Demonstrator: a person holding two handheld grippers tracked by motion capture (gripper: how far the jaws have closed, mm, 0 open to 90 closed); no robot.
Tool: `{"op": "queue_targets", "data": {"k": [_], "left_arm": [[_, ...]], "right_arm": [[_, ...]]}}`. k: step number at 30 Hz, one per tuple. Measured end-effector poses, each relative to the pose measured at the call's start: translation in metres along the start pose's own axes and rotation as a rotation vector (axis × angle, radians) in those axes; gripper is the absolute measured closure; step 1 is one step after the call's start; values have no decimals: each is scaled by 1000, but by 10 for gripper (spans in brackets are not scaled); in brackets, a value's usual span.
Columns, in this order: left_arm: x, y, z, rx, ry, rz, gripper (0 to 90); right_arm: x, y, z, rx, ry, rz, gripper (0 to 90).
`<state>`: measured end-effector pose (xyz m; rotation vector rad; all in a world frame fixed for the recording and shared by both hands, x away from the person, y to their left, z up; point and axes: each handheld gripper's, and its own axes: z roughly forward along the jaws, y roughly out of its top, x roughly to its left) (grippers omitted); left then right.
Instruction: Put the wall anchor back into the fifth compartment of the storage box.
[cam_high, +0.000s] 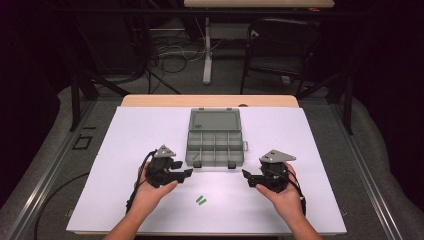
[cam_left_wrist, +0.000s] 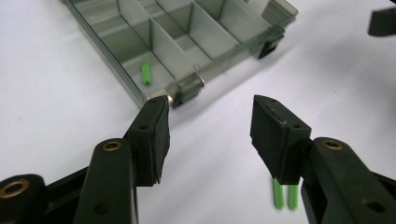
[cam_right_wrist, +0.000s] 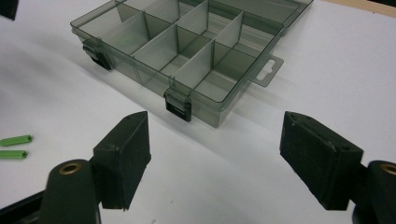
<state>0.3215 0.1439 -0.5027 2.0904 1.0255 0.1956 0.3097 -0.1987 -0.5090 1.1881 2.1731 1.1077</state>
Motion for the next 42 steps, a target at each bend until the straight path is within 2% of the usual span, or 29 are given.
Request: {"op": "queue_targets", "data": {"k": [3,8,15,16,18,23,27,28,31,42], "left_arm": [[-6,-12,-5,-3,6,9,485],[-15,-21,-11,-12,11,34,514],[-20,-25,-10,-20,-3,17,564],[-20,-26,-10,-12,-7,26,572],[-21,-27,-9,-2,-17,28,600],[-24,-31,-3,6,-15,28,611],[-28,-33,0,17,-15,41,618],[-30,-33,1,10,-20,32,620],[-32,-34,5,26,-24,36,624],[-40,-36,17,87,-29,36,765]], "right_arm": [[0,0,0,-2,-3,2,241],[0,0,-1,-16,-2,0,241],[0,1,-1,-19,1,-3,241],[0,1,-2,-2,0,-5,241],[0,1,-2,-2,-1,-3,241],[0,0,-1,-18,-1,0,241],[-1,1,-3,-3,-1,-1,242],[-1,1,-2,-18,-4,0,242],[-1,1,-2,-13,-5,0,242],[0,0,0,-16,-2,4,243]]}}
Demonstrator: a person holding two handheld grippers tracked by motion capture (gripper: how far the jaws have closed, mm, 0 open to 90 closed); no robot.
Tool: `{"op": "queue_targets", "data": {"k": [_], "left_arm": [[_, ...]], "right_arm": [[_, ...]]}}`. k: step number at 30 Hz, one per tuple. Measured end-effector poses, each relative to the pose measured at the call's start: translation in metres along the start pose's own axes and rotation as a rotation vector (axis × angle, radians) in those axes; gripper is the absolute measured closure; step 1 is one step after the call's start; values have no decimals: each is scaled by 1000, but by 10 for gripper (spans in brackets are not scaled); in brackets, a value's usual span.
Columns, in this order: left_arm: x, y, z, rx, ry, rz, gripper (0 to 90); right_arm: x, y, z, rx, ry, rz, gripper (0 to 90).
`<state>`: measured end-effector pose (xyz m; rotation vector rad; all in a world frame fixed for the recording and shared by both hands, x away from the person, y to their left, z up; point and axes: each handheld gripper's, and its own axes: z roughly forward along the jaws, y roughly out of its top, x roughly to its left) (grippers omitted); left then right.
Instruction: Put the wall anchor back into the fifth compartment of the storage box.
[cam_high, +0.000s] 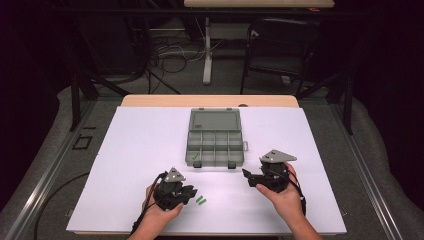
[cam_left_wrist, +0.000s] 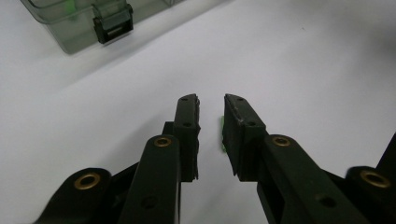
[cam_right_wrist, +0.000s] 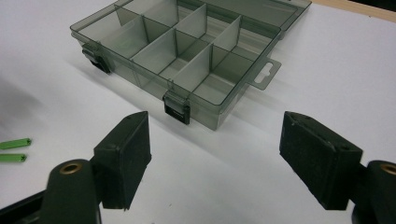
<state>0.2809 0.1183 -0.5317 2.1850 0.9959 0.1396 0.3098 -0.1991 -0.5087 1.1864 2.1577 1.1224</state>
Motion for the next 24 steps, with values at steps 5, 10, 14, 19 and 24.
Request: {"op": "queue_targets", "data": {"k": [5,10,14,19,24], "left_arm": [[-2,0,6,21,-1,4,785],[-6,-2,12,43,-16,13,797],[-8,-2,16,54,-21,12,798],[-9,-4,19,67,-26,17,798],[-9,-4,22,80,-22,24,815]], "right_arm": [[0,0,0,-1,-1,-1,244],[0,0,0,-2,1,-5,244],[-1,0,-1,-3,0,-4,244],[-1,0,-1,-3,1,-6,245],[-1,0,-1,-4,-1,-8,245]]}}
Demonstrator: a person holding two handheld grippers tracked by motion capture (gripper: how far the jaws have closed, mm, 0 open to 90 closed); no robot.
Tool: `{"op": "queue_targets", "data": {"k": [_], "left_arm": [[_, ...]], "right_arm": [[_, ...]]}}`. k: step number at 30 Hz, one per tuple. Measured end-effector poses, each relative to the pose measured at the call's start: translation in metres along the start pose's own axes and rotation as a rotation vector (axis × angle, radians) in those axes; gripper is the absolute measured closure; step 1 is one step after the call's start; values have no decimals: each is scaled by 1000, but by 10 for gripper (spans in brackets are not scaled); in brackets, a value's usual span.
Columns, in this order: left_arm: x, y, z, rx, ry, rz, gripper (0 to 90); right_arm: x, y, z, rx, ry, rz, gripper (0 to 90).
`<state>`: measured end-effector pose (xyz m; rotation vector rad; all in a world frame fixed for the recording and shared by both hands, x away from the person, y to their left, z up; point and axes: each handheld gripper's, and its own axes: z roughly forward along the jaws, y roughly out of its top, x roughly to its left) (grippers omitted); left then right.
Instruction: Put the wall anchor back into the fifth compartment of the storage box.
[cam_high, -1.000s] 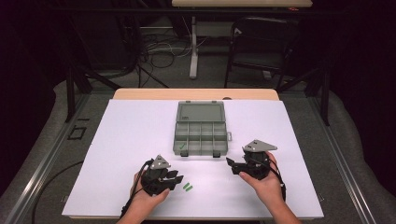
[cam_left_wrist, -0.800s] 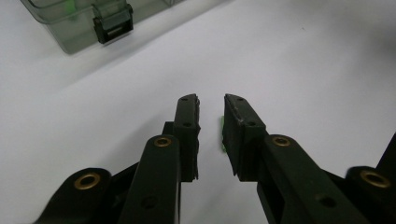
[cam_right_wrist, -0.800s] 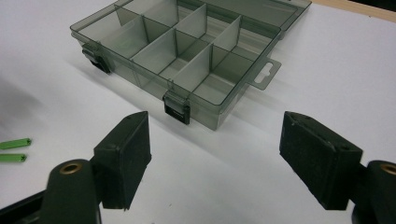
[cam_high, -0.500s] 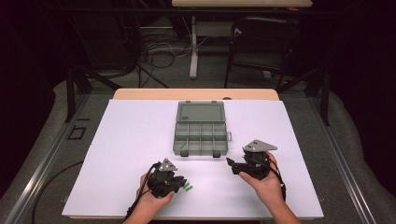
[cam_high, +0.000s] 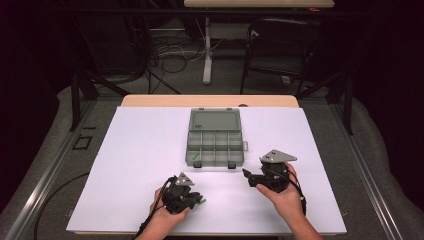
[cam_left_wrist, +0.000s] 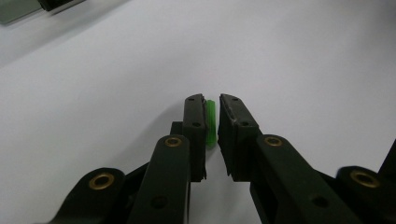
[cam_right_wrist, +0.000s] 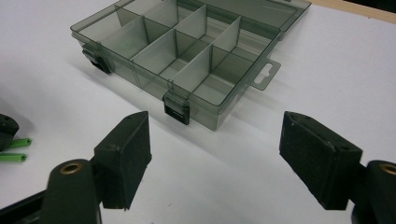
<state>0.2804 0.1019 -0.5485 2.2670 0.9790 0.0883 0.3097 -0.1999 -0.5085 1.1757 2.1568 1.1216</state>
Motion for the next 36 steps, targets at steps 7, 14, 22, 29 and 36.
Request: {"op": "queue_targets", "data": {"k": [7,14,22,29,36], "left_arm": [[0,-1,1,5,0,-10,841],[0,0,1,4,0,-12,850],[7,6,-9,-25,-11,-23,851],[17,9,-20,-57,-7,-54,851],[29,26,-37,-102,12,-70,851]], "right_arm": [[0,0,0,0,1,3,245],[0,0,-1,4,-5,0,247],[-1,0,-1,-5,-4,0,247],[-1,0,-1,-4,-5,-1,247],[-1,0,-1,-4,-6,0,247]]}}
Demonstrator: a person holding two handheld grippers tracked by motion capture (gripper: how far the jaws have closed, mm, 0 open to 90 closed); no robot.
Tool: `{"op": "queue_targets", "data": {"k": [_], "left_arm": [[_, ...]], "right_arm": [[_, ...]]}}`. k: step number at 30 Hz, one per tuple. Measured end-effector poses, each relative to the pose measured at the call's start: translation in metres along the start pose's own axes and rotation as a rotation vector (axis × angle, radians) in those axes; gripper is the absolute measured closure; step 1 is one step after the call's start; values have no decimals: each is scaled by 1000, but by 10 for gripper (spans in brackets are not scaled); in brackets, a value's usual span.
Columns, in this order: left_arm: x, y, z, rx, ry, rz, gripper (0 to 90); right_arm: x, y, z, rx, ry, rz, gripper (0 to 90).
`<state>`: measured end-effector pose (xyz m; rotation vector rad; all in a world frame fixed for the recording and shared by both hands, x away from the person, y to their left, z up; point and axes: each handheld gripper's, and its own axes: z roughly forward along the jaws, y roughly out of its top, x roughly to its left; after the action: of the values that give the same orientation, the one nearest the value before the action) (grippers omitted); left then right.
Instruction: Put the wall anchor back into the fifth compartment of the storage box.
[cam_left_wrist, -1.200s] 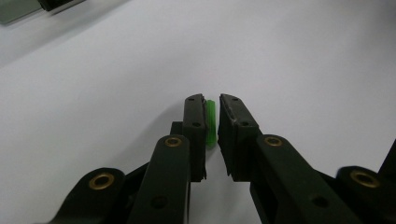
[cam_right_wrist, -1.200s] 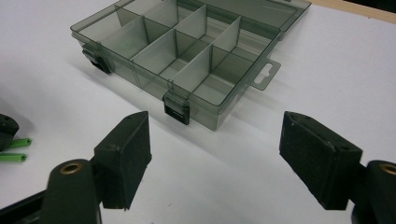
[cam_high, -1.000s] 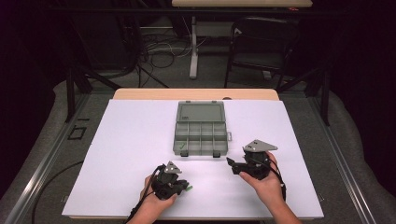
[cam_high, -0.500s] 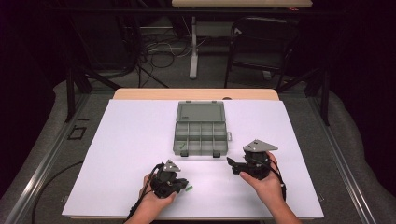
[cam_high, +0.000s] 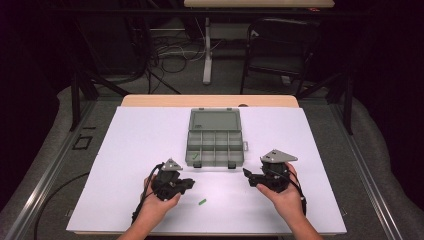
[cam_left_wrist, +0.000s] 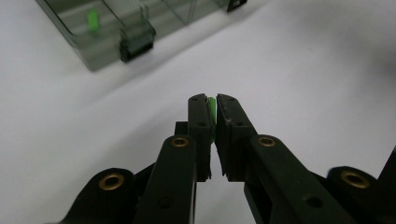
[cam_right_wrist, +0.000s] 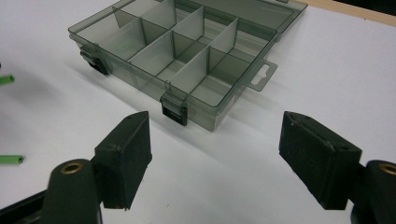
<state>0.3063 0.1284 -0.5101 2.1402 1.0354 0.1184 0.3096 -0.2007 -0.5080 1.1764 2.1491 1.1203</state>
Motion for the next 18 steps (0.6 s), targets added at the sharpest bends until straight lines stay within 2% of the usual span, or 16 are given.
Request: {"op": "queue_targets", "data": {"k": [5,7,9,10,12,14,18], "left_arm": [[14,23,-7,-10,18,-2,851],[18,31,-7,-11,40,-1,851],[25,40,-8,-13,31,-23,851],[30,44,-7,-11,21,-49,851],[35,50,-5,-13,22,-67,851],[41,54,-3,-12,18,-76,851],[49,59,3,-4,39,-93,851]], "right_arm": [[0,0,0,2,-3,1,248],[0,0,0,4,-2,2,248],[0,0,0,4,-2,1,248],[0,0,0,4,-3,2,248],[-1,0,0,0,-1,6,248],[-1,0,0,0,0,6,248],[-1,0,0,0,0,6,248]]}}
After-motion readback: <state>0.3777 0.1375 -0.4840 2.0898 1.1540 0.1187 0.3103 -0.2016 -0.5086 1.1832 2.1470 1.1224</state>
